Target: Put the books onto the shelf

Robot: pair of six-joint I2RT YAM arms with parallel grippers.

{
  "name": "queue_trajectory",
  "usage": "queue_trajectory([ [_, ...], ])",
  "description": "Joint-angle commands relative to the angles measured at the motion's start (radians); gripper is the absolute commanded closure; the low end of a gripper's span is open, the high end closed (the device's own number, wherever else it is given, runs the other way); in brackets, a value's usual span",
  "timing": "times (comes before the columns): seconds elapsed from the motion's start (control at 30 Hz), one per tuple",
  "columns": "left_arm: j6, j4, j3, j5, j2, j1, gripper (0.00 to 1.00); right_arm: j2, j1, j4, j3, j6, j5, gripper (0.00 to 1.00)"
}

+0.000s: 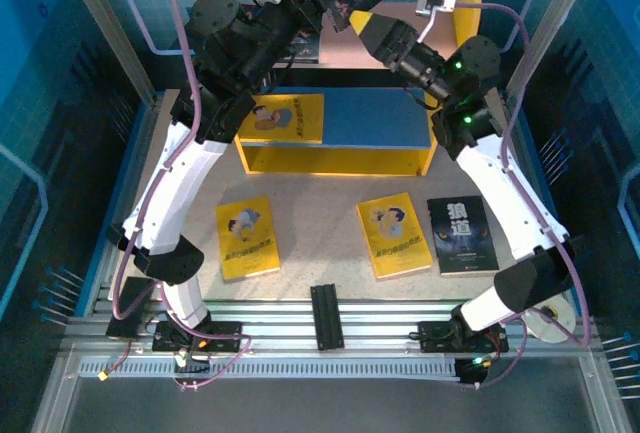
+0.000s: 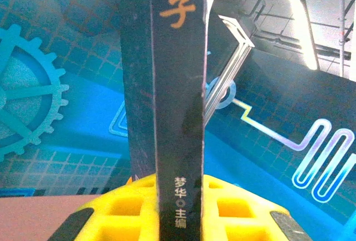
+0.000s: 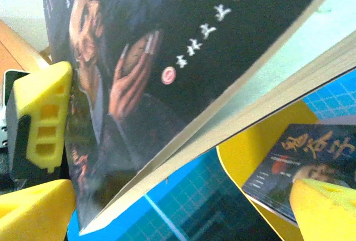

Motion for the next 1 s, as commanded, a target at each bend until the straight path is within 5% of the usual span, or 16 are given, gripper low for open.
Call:
queue_trajectory([
  [0.0, -0.023, 0.149, -0.007, 0.019, -0.032, 0.006, 1.0, 0.04, 0.027, 0.091, 0.067, 0.05, 0.013, 0.0],
  [0.27, -0.026, 0.263, -0.189, -0.034, -0.103, 0.006, 1.0, 0.066, 0.047, 0.136, 0.077, 0.049, 0.067, 0.28],
  [0.6, -0.008, 0.298, -0.312, -0.081, -0.143, 0.006, 1.0, 0.096, 0.048, 0.147, 0.075, 0.041, 0.112, 0.87],
  [0.7, 0.006, 0.286, -0.345, -0.105, -0.164, 0.006, 1.0, 0.101, 0.042, 0.127, 0.077, 0.024, 0.108, 0.92],
  [0.97, 0.097, 0.176, -0.433, -0.207, -0.275, 0.008, 0.43, 0.095, 0.007, 0.03, 0.072, -0.046, 0.054, 0.93],
])
